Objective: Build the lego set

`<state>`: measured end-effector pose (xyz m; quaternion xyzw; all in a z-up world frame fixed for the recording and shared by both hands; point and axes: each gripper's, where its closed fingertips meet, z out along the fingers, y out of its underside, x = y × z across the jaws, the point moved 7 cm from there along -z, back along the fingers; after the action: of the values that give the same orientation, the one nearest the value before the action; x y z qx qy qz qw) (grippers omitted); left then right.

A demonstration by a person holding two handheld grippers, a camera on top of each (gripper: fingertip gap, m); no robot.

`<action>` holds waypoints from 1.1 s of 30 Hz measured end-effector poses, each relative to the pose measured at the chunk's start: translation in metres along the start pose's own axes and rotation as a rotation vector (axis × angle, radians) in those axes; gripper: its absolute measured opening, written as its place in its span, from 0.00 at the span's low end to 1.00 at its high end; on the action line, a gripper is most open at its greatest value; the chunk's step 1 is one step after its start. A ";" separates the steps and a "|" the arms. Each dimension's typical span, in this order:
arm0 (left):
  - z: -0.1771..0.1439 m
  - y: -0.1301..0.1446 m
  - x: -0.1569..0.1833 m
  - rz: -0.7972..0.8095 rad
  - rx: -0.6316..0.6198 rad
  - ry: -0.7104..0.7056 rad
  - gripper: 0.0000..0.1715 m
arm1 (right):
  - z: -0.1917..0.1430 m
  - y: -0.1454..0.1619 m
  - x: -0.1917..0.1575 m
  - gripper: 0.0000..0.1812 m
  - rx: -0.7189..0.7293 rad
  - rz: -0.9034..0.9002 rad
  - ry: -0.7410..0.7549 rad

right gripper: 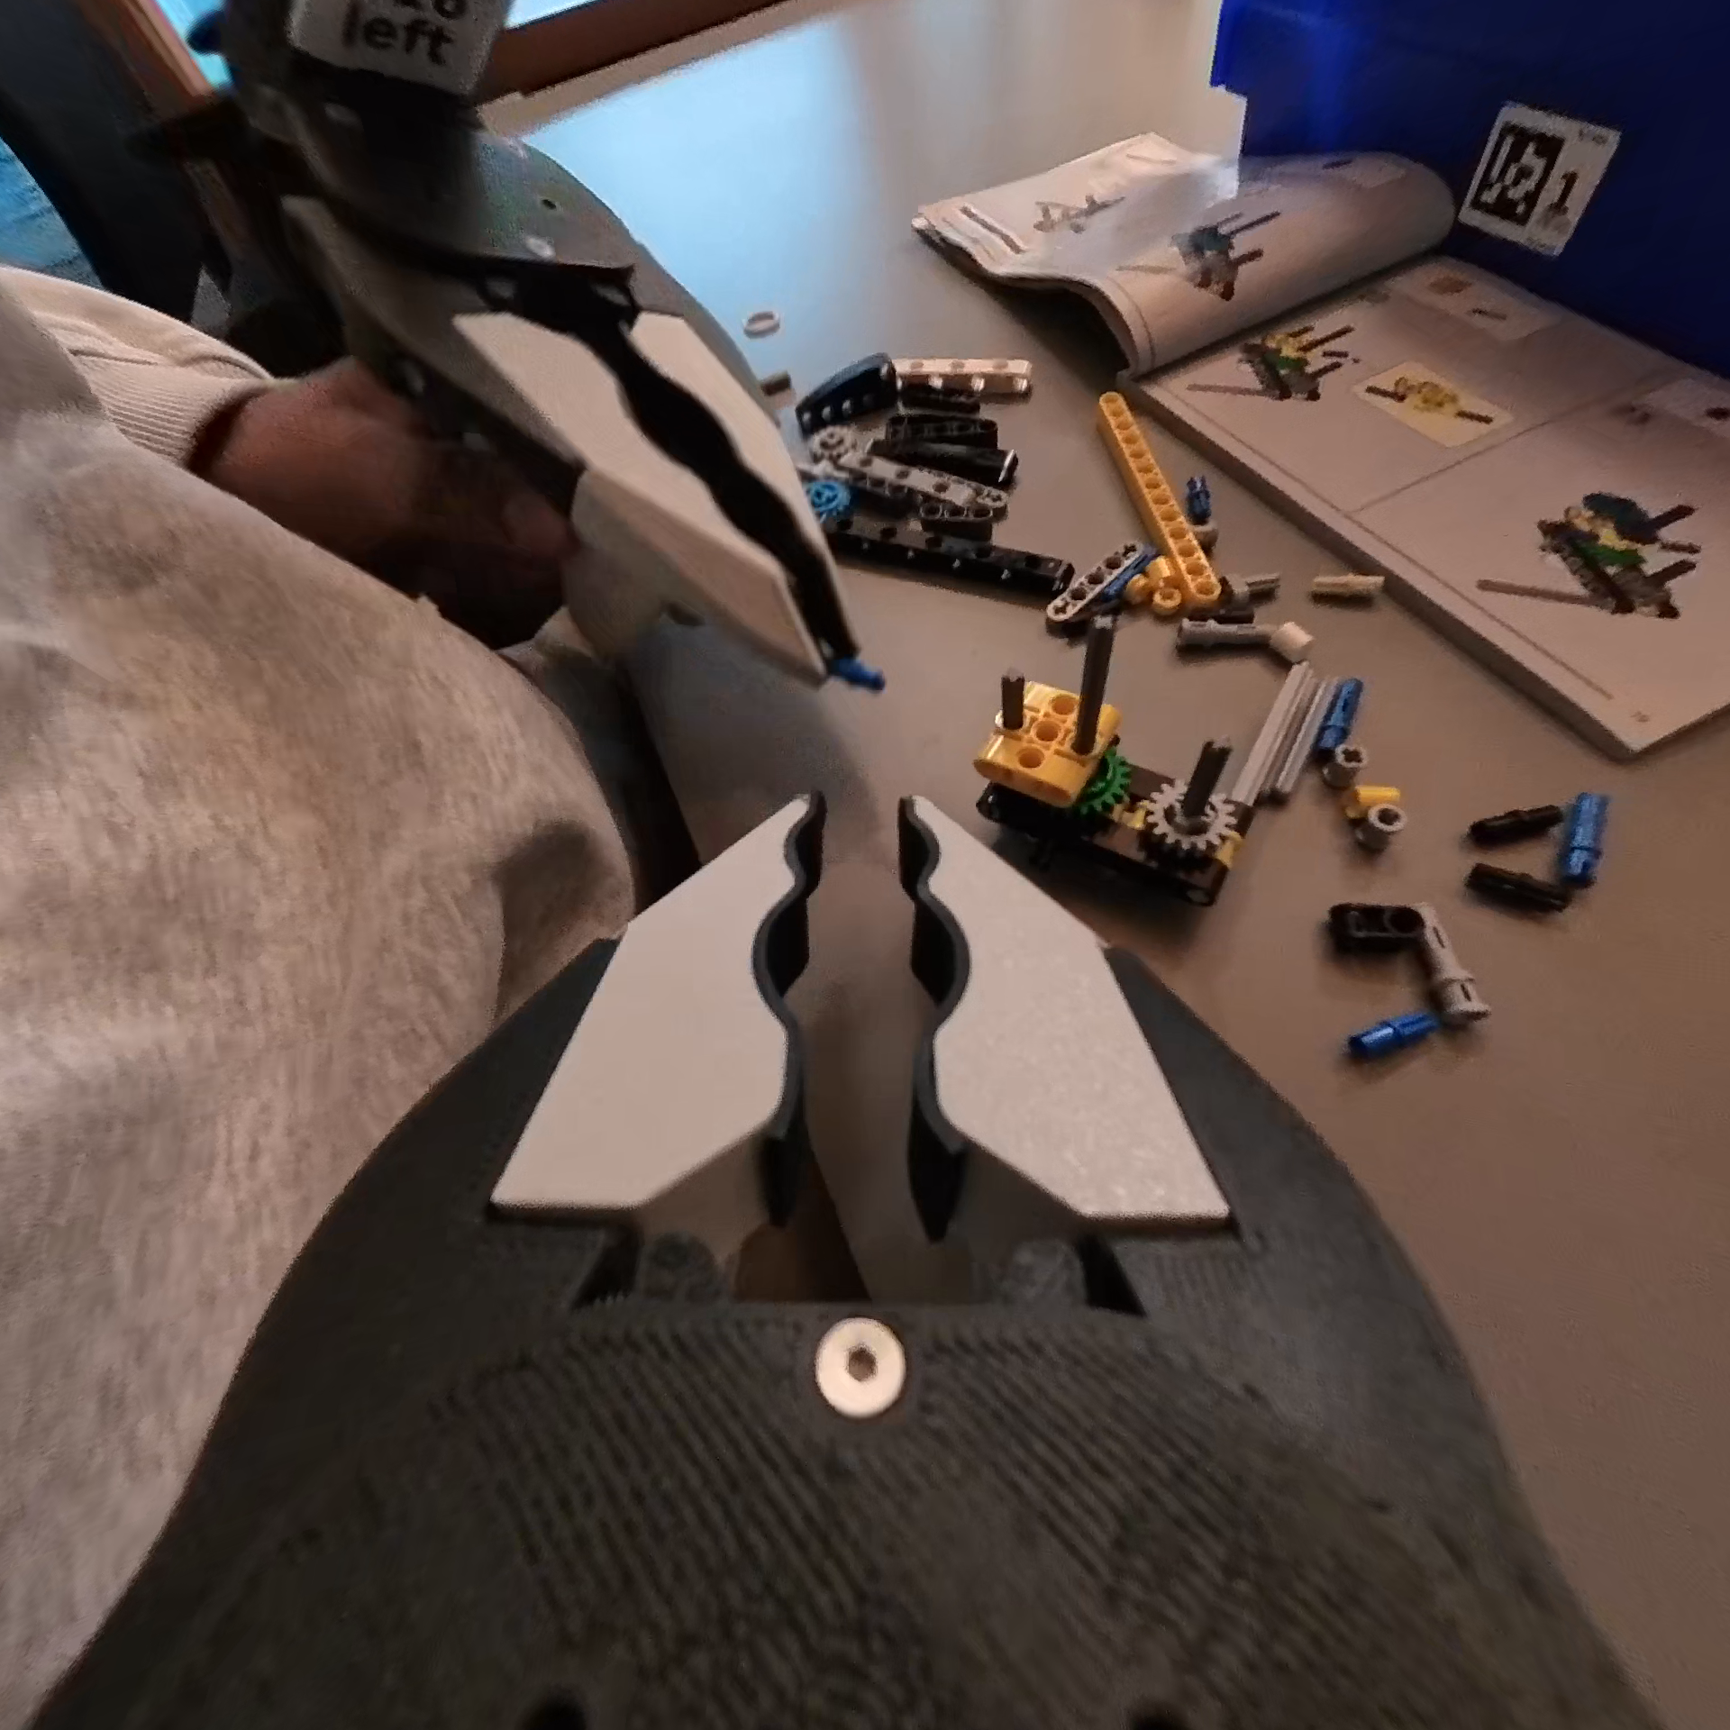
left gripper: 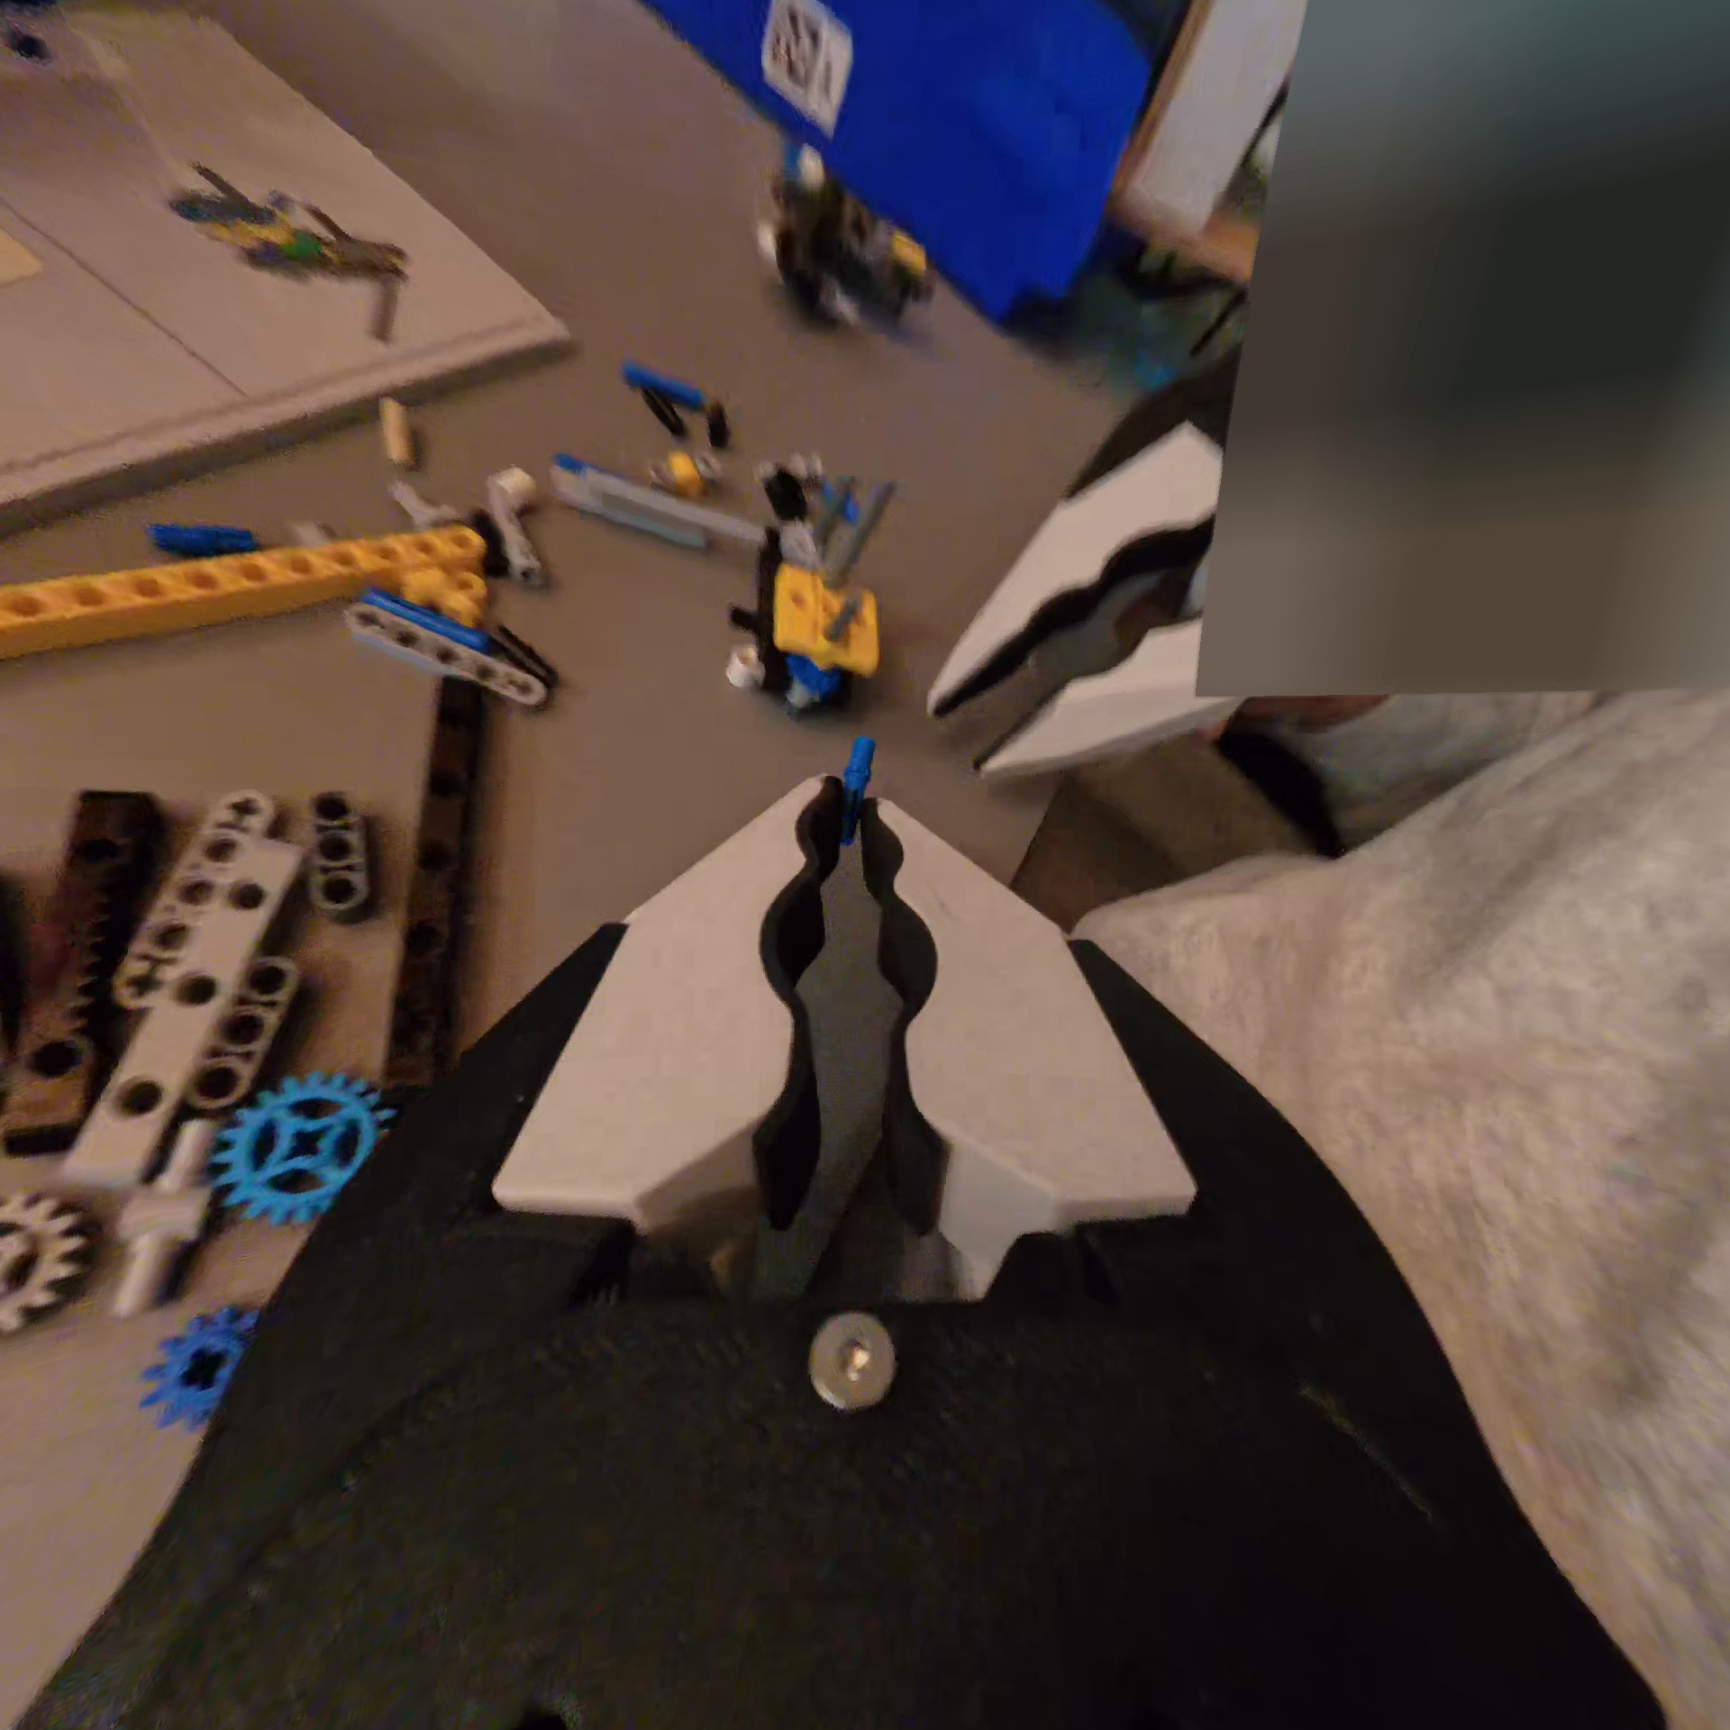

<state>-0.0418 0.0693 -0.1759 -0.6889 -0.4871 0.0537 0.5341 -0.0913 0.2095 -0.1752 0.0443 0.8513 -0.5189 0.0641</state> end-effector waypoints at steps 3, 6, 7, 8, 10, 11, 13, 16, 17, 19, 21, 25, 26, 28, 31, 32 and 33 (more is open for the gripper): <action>-0.016 -0.014 -0.014 -0.077 0.151 0.055 0.01 | -0.004 -0.008 0.003 0.06 0.061 -0.026 0.039; -0.025 -0.021 -0.023 -0.093 0.256 0.082 0.01 | -0.022 -0.023 0.018 0.04 0.188 -0.085 0.234; -0.025 -0.022 -0.024 -0.103 0.284 0.092 0.01 | -0.031 -0.026 0.025 0.04 0.234 -0.093 0.305; -0.026 -0.024 -0.023 -0.106 0.310 0.113 0.01 | -0.040 -0.029 0.032 0.04 0.276 -0.082 0.365; -0.025 -0.025 -0.022 -0.095 0.329 0.123 0.01 | -0.056 -0.029 0.047 0.07 0.352 -0.009 0.445; -0.023 -0.025 -0.021 -0.090 0.317 0.114 0.01 | -0.062 -0.027 0.053 0.08 0.386 0.038 0.473; -0.022 -0.025 -0.020 -0.079 0.309 0.115 0.01 | -0.073 -0.022 0.067 0.10 0.427 0.123 0.547; -0.021 -0.026 -0.021 -0.094 0.321 0.129 0.01 | -0.091 -0.012 0.089 0.06 0.412 0.229 0.765; -0.019 -0.026 -0.021 -0.107 0.316 0.142 0.01 | -0.096 -0.010 0.093 0.06 0.415 0.241 0.821; -0.016 -0.027 -0.020 -0.117 0.316 0.166 0.01 | -0.102 -0.008 0.100 0.06 0.422 0.257 0.884; -0.014 -0.028 -0.018 -0.117 0.323 0.178 0.00 | -0.102 -0.007 0.105 0.05 0.406 0.273 0.905; -0.011 -0.030 -0.021 -0.149 0.326 0.186 0.00 | -0.094 -0.006 0.110 0.04 0.334 0.279 0.904; -0.012 -0.031 -0.021 -0.156 0.332 0.190 0.00 | -0.092 -0.006 0.111 0.04 0.322 0.277 0.903; -0.012 -0.031 -0.022 -0.166 0.339 0.193 0.00 | -0.090 -0.006 0.114 0.03 0.293 0.287 0.905; -0.010 -0.031 -0.023 -0.173 0.332 0.192 0.00 | -0.085 -0.003 0.120 0.04 0.238 0.322 0.891; -0.010 -0.031 -0.023 -0.176 0.327 0.195 0.00 | -0.084 -0.002 0.121 0.04 0.226 0.332 0.885; -0.009 -0.031 -0.023 -0.181 0.324 0.198 0.01 | -0.083 -0.002 0.122 0.04 0.220 0.338 0.880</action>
<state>-0.0679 0.0449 -0.1577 -0.5492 -0.4771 0.0150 0.6860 -0.2172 0.2834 -0.1550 0.4036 0.7188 -0.5201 -0.2236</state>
